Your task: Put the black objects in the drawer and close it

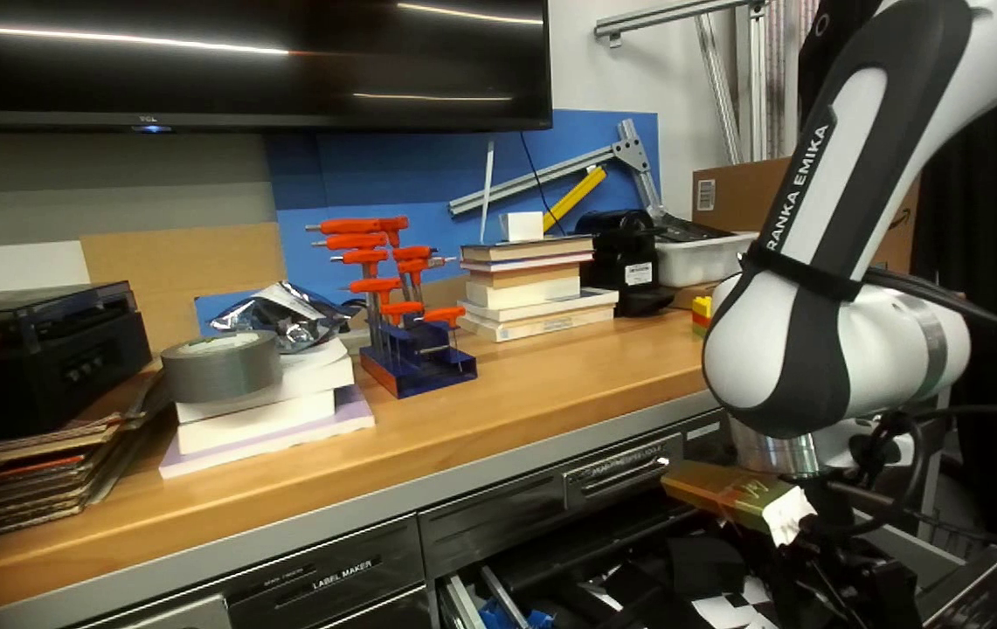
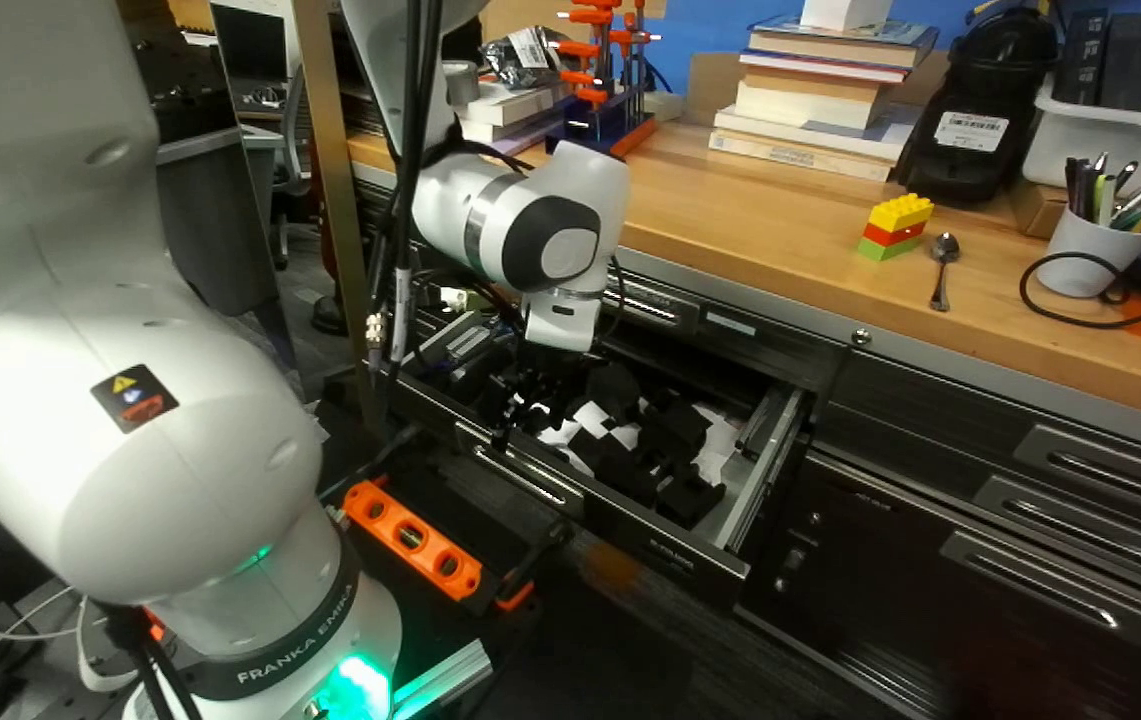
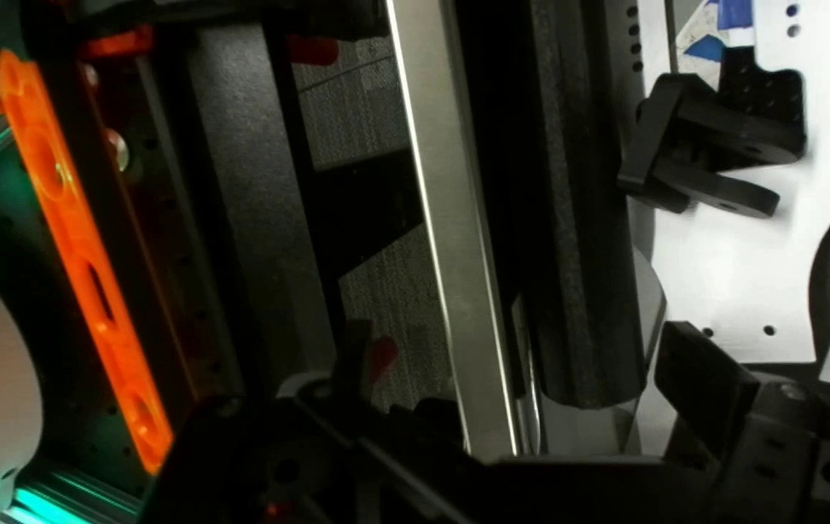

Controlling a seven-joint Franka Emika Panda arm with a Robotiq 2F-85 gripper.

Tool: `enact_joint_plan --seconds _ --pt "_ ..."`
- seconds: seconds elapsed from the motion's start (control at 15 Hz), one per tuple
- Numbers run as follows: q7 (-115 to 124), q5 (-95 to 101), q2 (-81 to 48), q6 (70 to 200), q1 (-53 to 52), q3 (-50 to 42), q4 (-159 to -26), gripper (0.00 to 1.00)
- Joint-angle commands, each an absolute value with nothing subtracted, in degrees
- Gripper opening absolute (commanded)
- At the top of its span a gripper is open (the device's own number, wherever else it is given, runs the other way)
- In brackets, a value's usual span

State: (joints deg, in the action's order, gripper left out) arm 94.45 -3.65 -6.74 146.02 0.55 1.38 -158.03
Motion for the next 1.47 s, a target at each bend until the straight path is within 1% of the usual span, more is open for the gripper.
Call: enact_joint_plan --seconds 0.0,0.27,0.53,0.73,0.87,1.0,1.13,1.27,1.4 --pt "90.8 -7.5 -7.3 144.9 -0.1 0.8 -157.9 1.0" --pt "89.8 -6.3 -10.0 149.2 -0.2 -0.4 -157.9 1.0" --pt "91.8 -1.7 -14.9 161.5 -1.8 -3.5 -158.0 1.0" --pt "95.0 6.3 -18.3 170.2 -6.8 -11.0 -158.2 1.0" --pt "96.1 10.4 -20.9 176.8 -12.6 -18.6 -158.2 1.0" --pt "93.3 10.0 -23.4 182.6 -18.2 -25.8 -158.3 1.0" --pt "87.5 6.0 -25.5 188.0 -21.5 -30.1 -158.4 1.0" --pt "79.8 1.3 -26.7 192.9 -21.4 -30.8 -158.4 1.0" --pt "71.5 -3.9 -27.2 197.9 -18.0 -28.0 -157.9 1.0"
